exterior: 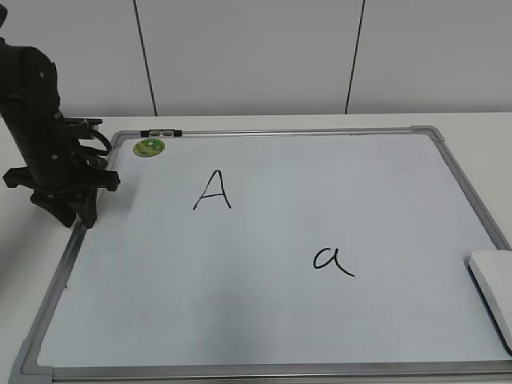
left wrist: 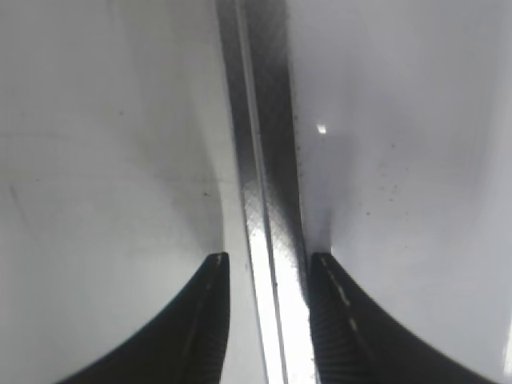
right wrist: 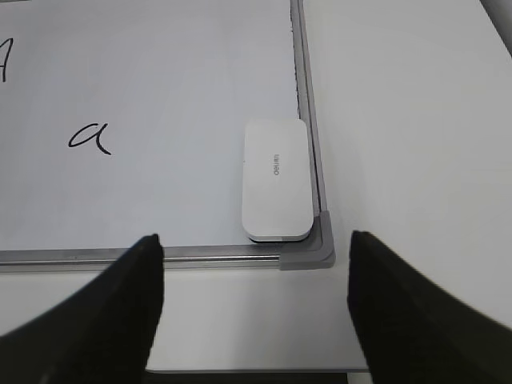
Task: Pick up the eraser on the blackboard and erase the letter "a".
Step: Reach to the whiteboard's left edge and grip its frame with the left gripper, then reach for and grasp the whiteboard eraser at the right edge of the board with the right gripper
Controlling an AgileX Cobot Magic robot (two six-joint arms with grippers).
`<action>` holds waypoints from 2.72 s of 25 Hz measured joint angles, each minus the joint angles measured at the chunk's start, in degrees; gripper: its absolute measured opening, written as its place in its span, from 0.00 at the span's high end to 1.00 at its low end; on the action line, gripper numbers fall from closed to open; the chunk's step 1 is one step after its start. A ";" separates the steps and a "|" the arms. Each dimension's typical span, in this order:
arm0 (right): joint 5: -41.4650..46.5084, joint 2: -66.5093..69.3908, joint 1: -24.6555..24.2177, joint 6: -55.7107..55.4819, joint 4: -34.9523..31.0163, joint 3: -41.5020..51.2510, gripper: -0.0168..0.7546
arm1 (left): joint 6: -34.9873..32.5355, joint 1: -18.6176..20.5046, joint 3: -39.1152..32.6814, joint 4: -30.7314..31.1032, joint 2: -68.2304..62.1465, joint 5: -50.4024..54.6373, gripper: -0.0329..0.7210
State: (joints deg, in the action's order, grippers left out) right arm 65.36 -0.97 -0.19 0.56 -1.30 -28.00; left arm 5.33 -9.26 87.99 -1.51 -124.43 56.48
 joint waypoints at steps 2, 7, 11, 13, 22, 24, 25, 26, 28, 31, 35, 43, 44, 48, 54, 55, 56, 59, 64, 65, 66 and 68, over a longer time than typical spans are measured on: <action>0.00 0.00 0.00 0.00 0.00 0.00 0.29 | 0.00 0.40 0.00 -0.37 0.00 0.00 0.63; 0.00 0.00 0.00 0.00 0.00 0.00 0.29 | 0.04 1.84 0.00 -2.28 0.00 0.00 0.63; 0.00 0.00 0.00 0.00 0.00 0.00 0.29 | 0.13 2.41 0.00 -2.77 0.00 -0.12 0.63; 0.00 0.00 0.00 0.00 0.00 0.00 0.29 | 0.13 2.41 0.00 -2.77 0.00 -0.23 0.63; 0.00 0.00 0.00 0.11 0.00 0.00 0.29 | 0.13 2.41 0.44 -2.98 -0.49 -0.30 0.67; 0.00 0.00 0.00 0.11 0.00 0.00 0.29 | 0.13 2.41 0.56 -3.21 -0.62 -0.18 0.71; 0.00 0.00 0.00 0.11 0.00 0.00 0.29 | 0.13 2.41 0.56 -3.34 -0.62 -0.18 0.74; 0.00 0.00 0.00 0.11 0.00 0.00 0.29 | 0.13 2.41 0.56 -3.43 -0.62 -0.10 0.76; 0.00 0.00 0.00 0.11 0.00 0.00 0.29 | 0.13 2.41 0.56 -3.55 -0.62 -0.10 0.82; 0.00 0.00 0.00 0.11 0.00 0.00 0.29 | 0.13 2.41 0.56 -3.62 -0.62 -0.10 0.90; 0.00 0.00 0.00 0.11 -0.45 0.00 0.29 | 0.40 2.41 0.56 -3.91 -0.62 -0.10 0.92; 1.09 3.25 0.00 0.11 -2.99 -0.91 0.29 | 0.40 2.41 0.56 -3.91 -0.62 -0.10 0.92; 1.46 5.46 0.00 0.11 -2.99 -1.26 0.29 | 0.40 2.41 0.56 -3.91 -0.62 -0.10 0.92; 1.74 17.94 0.00 0.11 -1.50 -2.88 0.29 | 0.40 2.41 0.56 -3.91 -0.62 -0.10 0.92; 0.74 36.28 0.00 0.11 -1.40 -5.59 0.29 | 0.40 2.41 0.56 -3.80 -0.62 -0.05 0.91; 0.39 38.71 0.00 0.11 -1.40 -6.09 0.29 | 0.40 2.41 0.56 -3.69 -0.62 -0.05 0.91; -0.11 42.17 0.00 0.11 -1.23 -6.97 0.29 | 0.40 2.41 0.56 -3.69 -0.62 -0.05 0.91; -0.47 50.80 0.00 0.11 -0.36 -9.38 0.29 | 0.40 2.41 0.56 -3.46 -0.62 -0.05 0.91; -1.36 64.41 0.00 0.34 0.59 -14.72 0.26 | 0.40 2.41 0.56 -3.43 -0.62 0.03 0.91; -1.98 66.66 0.00 0.34 0.59 -16.05 0.23 | 0.40 2.41 0.56 -3.43 -0.62 0.03 0.91; -2.84 68.63 0.00 0.44 0.59 -16.85 0.21 | 0.40 2.41 0.56 -3.43 -0.62 0.03 0.91; -4.78 71.52 0.00 0.44 0.59 -17.93 0.17 | 0.40 2.41 0.56 -3.43 -0.62 0.03 0.91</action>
State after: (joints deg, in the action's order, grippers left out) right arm 60.58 70.55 -0.19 1.00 -0.71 -45.92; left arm 5.73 -6.86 88.55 -4.94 -125.06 56.51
